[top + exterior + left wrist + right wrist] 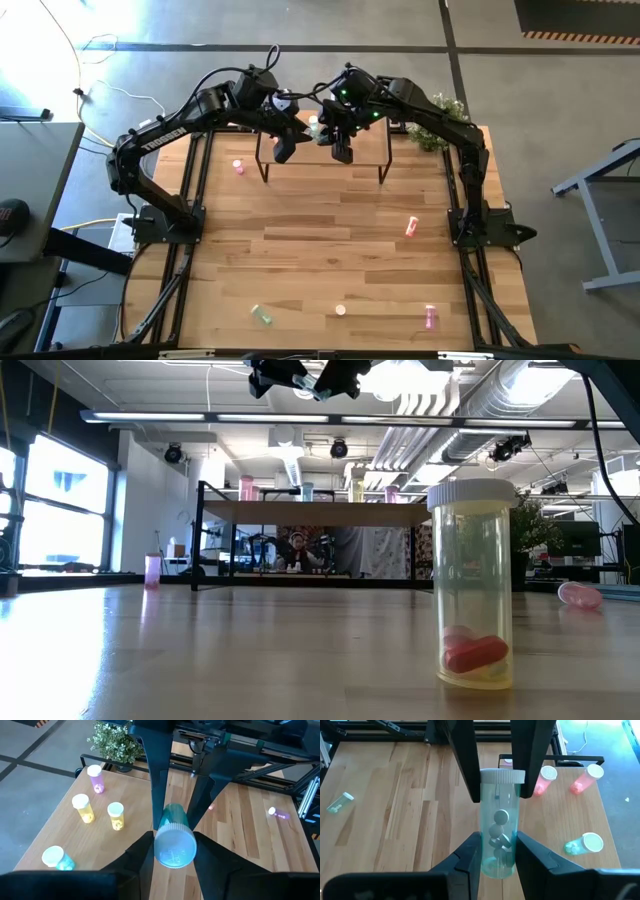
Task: Pick and place medicine bottles onto shelf by color
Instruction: Put the right blue pill bottle on the shelf aligned with the other blue pill bottle
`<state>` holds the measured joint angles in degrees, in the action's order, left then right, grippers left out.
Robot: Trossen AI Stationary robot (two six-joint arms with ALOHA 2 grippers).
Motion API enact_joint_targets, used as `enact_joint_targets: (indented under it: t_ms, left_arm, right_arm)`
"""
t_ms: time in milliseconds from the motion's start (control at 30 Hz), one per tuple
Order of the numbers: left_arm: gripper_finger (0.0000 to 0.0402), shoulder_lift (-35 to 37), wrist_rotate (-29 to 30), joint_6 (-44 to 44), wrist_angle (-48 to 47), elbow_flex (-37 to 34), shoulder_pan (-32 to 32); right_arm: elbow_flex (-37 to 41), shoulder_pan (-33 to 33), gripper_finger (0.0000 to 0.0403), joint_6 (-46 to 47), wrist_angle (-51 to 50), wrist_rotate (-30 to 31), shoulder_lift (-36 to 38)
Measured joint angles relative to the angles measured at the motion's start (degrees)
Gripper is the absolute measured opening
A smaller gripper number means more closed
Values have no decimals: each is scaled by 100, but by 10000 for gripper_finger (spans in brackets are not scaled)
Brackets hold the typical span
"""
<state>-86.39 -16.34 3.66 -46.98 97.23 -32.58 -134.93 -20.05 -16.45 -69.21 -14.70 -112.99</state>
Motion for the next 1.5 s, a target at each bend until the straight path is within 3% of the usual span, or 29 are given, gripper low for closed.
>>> enact_joint_targets:
  t_ms: [300,567,733,933,1133,1333,1500]
  left_arm:
    - [109,0,2,124,0,0,0]
    - [109,0,223,353,-168,0,-4]
    - [108,0,829,618,-305,0,-4]
    - [107,2,1167,1005,-342,1,-221]
    - [107,-150,1166,1156,-524,447,-632]
    - [107,-443,1027,1160,-722,1077,-959]
    - [107,-746,673,1162,-1105,1198,-1034]
  right_arm:
    - [0,2,93,-16,-2,11,0]
    - [0,-3,162,-38,-57,275,0]
    - [0,-52,193,-35,-199,515,1]
    - [2,-211,197,-2,-271,541,42]
    - [2,-406,197,11,-265,955,109]
    - [1,-535,197,11,-276,973,136]
    - [2,-566,197,11,-297,971,136]
